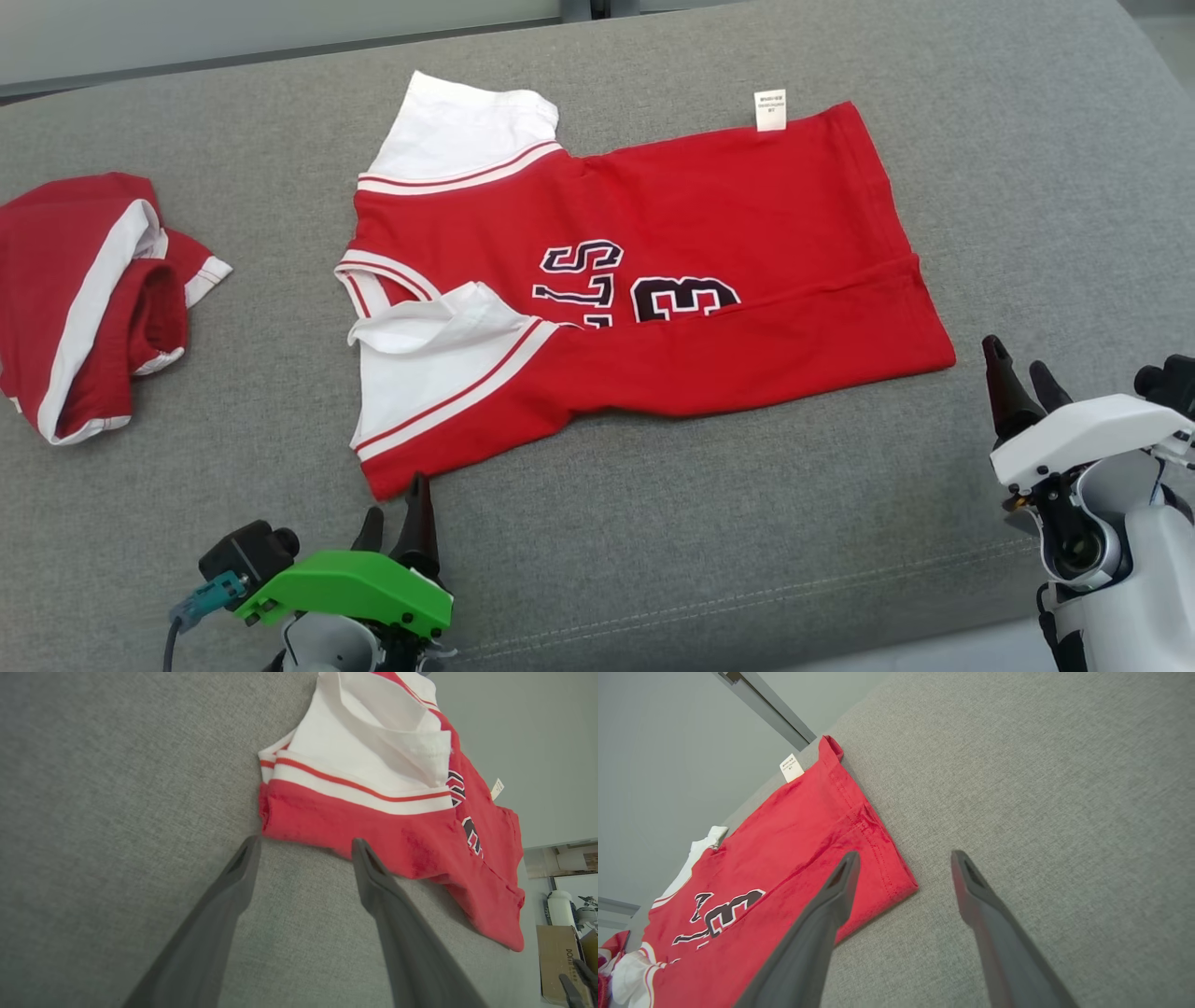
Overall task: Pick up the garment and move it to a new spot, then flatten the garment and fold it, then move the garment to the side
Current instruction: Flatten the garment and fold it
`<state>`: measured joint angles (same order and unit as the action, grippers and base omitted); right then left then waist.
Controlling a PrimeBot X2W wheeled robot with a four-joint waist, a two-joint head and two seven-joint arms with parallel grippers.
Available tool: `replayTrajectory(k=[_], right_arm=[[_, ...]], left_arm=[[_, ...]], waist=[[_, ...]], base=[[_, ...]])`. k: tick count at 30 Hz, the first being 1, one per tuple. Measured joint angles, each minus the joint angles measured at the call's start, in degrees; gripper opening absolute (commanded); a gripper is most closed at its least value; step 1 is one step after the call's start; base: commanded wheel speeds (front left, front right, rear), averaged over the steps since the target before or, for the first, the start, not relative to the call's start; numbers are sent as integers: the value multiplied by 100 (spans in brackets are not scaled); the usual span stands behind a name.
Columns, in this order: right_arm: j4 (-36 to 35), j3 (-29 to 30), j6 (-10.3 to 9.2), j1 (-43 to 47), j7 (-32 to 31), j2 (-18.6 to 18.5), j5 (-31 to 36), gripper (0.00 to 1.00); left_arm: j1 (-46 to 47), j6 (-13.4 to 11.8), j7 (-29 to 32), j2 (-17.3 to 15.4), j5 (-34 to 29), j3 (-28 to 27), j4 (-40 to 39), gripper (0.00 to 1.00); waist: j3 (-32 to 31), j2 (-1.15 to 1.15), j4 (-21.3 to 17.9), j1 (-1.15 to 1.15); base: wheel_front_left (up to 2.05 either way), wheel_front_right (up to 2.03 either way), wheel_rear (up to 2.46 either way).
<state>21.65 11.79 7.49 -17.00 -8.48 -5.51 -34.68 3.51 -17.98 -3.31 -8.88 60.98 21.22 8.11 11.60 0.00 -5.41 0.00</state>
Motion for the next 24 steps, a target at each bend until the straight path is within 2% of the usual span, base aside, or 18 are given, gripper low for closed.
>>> replayTrajectory(k=[8,14,15,16,17,18,19,21,24], right_arm=[[112,-85,0,44,86,155,-52,100],[414,-241,0,-4,209,229,-156,100],[474,-265,0,-34,233,233,-165,100],[545,-286,0,-82,263,241,-198,100],[611,-308,0,-131,281,246,-226,100],[692,-331,0,-181,302,249,-250,100],[776,-357,0,-232,323,252,-266,100],[937,-396,0,-338,385,253,-300,100],[1192,-439,0,-561,436,256,-382,100]], left_arm=[[141,41,-29,186,287,-218,287,100],[363,224,-164,301,490,-426,609,100],[409,240,-216,312,494,-448,669,90],[455,260,-261,325,494,-464,725,90],[493,287,-290,335,494,-470,764,72],[528,298,-319,344,494,-472,814,59],[556,336,-332,350,494,-472,854,54],[612,361,-363,365,493,-460,900,51],[695,393,-381,372,488,-448,965,53]], waist=[[70,0,-101,0],[152,0,-151,0],[166,0,-155,0],[180,0,-159,0],[193,0,-162,0],[207,0,-163,0],[221,0,-163,0],[251,0,-153,0],[303,0,-122,0]], base=[[0,0,0],[0,0,0],[0,0,0],[0,0,0],[0,0,0],[0,0,0],[0,0,0],[0,0,0],[0,0,0]])
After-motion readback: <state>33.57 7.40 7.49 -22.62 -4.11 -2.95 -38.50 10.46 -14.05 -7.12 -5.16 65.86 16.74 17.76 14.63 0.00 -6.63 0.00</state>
